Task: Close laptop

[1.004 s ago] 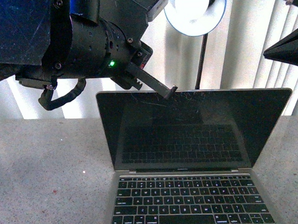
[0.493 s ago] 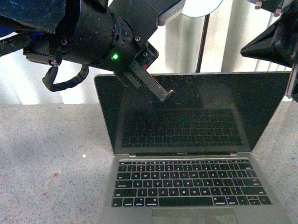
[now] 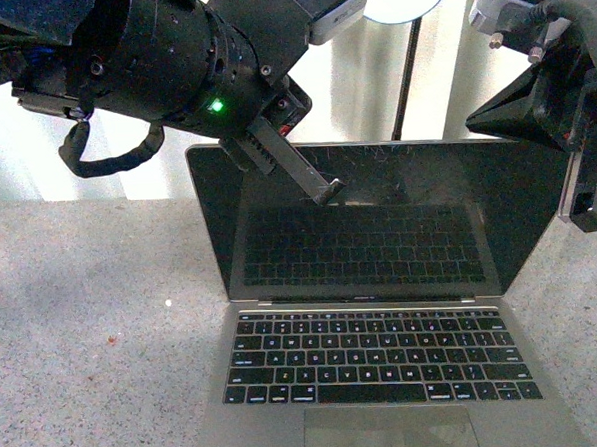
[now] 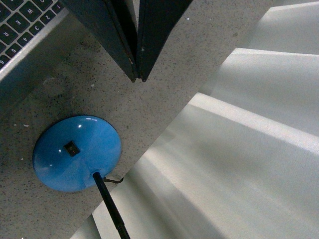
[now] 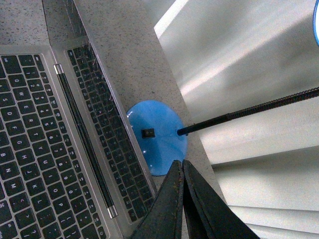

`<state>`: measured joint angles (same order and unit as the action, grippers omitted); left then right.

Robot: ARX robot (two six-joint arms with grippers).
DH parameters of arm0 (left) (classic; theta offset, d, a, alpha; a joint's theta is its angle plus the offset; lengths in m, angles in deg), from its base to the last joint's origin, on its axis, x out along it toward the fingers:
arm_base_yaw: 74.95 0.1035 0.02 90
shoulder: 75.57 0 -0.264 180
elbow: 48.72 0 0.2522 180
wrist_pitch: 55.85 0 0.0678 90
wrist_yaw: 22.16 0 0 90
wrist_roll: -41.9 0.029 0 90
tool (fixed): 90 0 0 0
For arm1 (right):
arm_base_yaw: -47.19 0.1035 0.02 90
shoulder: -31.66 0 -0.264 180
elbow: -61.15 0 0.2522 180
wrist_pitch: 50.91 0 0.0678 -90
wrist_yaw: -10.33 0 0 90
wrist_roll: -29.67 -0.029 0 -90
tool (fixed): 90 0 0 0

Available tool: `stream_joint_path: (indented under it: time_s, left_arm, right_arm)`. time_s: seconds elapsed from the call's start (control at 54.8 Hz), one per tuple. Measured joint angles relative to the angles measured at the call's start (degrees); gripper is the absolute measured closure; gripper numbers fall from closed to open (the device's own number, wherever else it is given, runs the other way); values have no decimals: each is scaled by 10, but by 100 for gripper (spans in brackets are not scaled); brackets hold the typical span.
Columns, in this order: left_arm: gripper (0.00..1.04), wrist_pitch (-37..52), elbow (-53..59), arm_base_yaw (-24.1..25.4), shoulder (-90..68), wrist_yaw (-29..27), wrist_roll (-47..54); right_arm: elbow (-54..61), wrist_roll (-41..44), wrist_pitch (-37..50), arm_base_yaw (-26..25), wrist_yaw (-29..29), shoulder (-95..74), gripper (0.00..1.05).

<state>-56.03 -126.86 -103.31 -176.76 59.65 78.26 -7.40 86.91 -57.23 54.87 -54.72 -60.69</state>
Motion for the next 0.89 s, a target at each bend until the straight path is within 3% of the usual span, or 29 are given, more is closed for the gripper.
stream_joint_path:
  time_s: [0.894]
  left_arm:
    - [101,-46,58,-25,40,77,-5]
  right_arm:
    - [41,27,-68,4,12,32,102]
